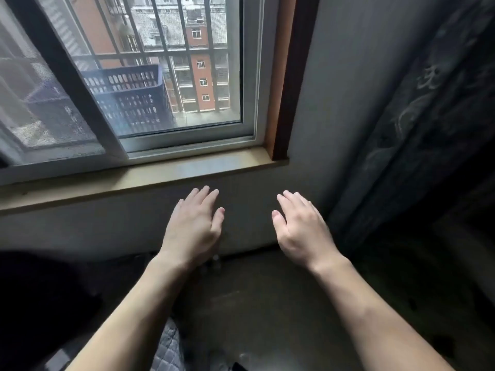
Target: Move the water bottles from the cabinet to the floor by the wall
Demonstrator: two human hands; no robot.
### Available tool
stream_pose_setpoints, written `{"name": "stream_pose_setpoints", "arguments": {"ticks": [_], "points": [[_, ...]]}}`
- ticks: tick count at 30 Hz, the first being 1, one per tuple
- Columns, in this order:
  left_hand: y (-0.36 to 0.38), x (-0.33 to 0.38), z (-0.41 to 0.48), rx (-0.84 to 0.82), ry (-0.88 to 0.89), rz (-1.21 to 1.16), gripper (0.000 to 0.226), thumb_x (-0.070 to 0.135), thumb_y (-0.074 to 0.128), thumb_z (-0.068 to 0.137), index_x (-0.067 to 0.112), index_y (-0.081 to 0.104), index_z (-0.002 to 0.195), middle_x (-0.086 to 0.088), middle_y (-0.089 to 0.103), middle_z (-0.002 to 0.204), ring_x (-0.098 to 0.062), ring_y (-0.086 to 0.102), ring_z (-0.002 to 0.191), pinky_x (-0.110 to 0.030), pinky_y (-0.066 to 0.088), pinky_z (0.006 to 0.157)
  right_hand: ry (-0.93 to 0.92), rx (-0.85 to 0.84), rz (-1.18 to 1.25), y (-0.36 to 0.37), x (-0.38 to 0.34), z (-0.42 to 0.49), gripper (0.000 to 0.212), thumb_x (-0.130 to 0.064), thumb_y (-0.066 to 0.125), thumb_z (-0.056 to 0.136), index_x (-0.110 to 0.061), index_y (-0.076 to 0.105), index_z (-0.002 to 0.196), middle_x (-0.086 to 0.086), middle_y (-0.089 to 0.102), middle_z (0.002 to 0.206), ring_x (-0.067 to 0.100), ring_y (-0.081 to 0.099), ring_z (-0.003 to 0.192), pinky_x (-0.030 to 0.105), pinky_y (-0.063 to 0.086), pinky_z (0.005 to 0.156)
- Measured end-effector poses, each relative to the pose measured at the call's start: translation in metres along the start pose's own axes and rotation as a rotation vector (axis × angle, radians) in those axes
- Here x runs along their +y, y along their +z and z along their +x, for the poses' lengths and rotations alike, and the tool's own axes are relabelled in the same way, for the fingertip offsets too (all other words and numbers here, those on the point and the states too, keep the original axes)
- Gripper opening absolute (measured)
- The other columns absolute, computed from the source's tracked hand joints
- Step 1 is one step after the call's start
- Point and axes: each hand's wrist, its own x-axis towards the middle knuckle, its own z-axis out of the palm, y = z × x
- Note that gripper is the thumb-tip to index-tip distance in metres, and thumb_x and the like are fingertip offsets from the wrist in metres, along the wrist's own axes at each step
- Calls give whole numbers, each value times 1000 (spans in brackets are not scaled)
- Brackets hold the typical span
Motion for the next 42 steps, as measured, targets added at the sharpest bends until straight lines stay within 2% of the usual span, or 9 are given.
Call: {"name": "stream_pose_setpoints", "arguments": {"ticks": [3,9,16,24,28,31,35,39,42], "points": [[12,38,-19,9,24,-5,49,35,41,99,20,38,146,-1,30,156,-19,20,146,-40,14,118,17,5,-15,-20,31,-28,62,-43,27,91,-13,41,144,5,36,153,22,25,143,39,18,118],[52,124,-63,-9,69,-42,48,36,40,99,21,39,145,0,30,156,-18,19,146,-38,14,118,83,50,-49,-67,110,-99,61,-41,30,90,-10,45,140,8,42,149,25,32,140,40,22,117],[98,225,-105,-8,221,-63,46,32,47,97,19,47,141,-2,38,152,-22,27,144,-43,24,116,197,91,-120,-113,200,-186,60,-41,30,90,-9,48,138,10,46,146,28,37,137,42,26,115],[138,334,-115,-79,456,-42,42,30,45,98,17,49,138,-4,42,149,-23,30,141,-40,24,115,408,163,-70,-159,289,-257,57,-41,30,97,-10,40,144,9,37,152,25,27,142,37,18,119],[166,387,-109,-125,618,-28,41,33,40,94,15,55,128,-5,52,137,-25,41,131,-41,35,106,501,178,-92,-184,333,-286,52,-36,31,102,-11,33,148,6,29,156,20,20,145,27,8,117],[194,432,-103,-187,692,-45,40,37,33,93,15,56,116,-4,56,127,-27,48,124,-43,41,101,579,174,-118,-198,369,-302,53,-40,29,102,-14,31,149,3,27,157,18,20,145,34,14,119],[240,490,-91,-239,766,-57,46,41,28,95,16,53,125,-7,52,135,-29,43,131,-47,38,105,645,165,-158,-212,424,-317,55,-41,28,101,-11,36,146,6,33,154,22,26,142,40,21,118],[273,551,-85,-291,824,-68,45,39,29,96,18,49,131,-3,49,140,-26,39,135,-48,36,108,700,201,-214,-233,466,-332,66,-48,16,94,-9,43,141,8,43,148,24,36,137,45,29,114],[286,592,-88,-323,860,-70,49,40,27,97,20,47,138,-3,43,147,-25,33,140,-47,30,113,764,251,-209,-250,491,-343,57,-40,26,97,-7,46,139,9,45,146,26,39,135,45,33,111]]}}
